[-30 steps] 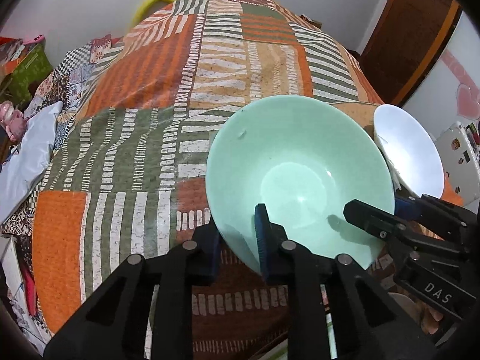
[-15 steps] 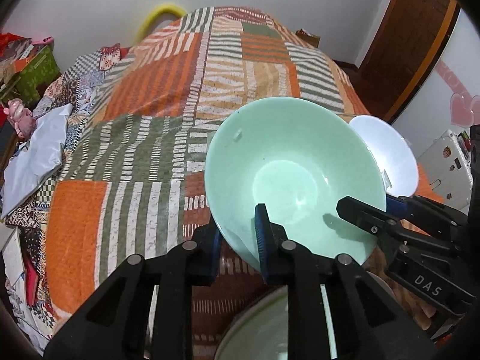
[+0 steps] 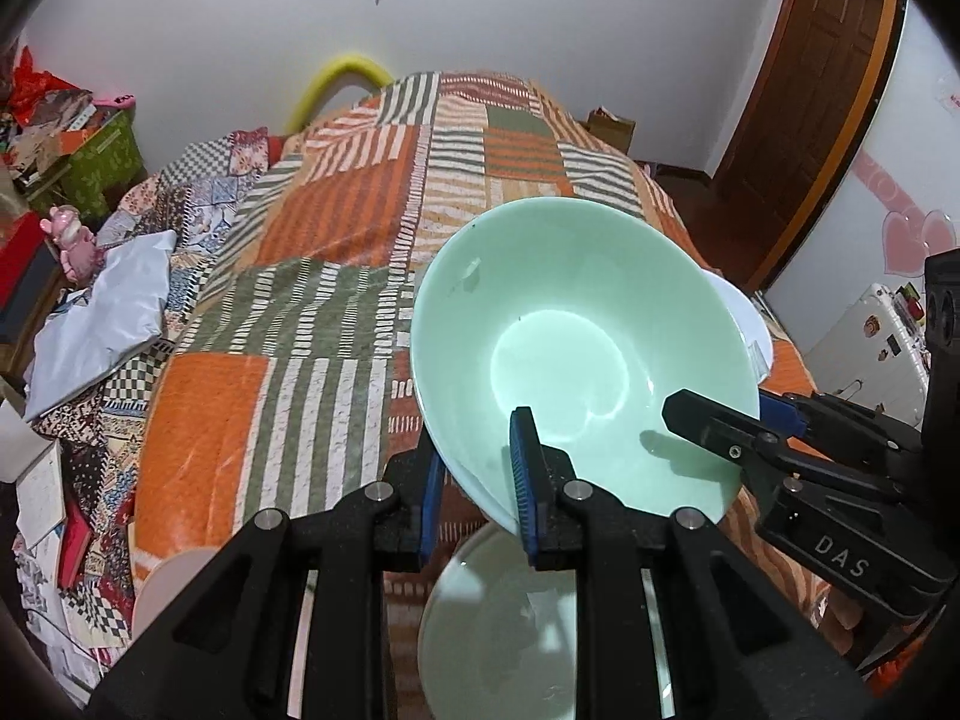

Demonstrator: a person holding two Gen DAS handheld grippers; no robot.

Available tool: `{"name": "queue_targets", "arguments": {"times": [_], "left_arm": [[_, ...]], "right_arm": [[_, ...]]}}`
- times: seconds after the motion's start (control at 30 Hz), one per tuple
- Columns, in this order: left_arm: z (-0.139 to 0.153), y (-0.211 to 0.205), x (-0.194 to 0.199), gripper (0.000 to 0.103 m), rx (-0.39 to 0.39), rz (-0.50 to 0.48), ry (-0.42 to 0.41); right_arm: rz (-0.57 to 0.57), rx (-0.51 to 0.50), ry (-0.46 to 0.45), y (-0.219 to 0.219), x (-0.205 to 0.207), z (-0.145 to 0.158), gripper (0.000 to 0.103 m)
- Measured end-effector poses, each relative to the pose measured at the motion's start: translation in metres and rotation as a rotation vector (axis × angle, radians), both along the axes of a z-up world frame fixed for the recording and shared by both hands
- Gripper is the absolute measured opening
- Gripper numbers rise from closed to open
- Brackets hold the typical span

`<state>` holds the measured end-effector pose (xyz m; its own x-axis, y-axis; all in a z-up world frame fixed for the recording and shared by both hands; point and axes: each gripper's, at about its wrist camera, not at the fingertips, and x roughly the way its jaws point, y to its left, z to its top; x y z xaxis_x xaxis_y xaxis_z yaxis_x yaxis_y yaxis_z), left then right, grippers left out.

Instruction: Organize plates and bowls

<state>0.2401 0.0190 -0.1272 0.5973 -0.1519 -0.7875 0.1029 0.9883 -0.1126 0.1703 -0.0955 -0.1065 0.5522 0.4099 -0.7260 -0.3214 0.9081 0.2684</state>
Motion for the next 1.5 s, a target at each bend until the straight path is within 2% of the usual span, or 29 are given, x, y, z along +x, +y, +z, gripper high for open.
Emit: {"name": "queue_targets", "arguments": {"times": [0.63, 1.2, 1.5], "left_arm": [[0.023, 0.037, -0.082, 0.021, -0.023, 0.074, -0.055], [0.017, 0.095, -0.135, 0.021, -0.028, 0.187, -0.049], [0.000, 0.127, -0.151, 0.021, -0.039, 0.242, -0.015]], "right_arm": [[0.074, -0.008, -0.043, 0.038, -0.052, 0.016, 0.028], [0.187, -0.003, -0.019, 0.098, -0.072, 0.006, 0.028], [0.235, -0.003, 0.020, 0.126, -0.079, -0.008, 0.028]]}}
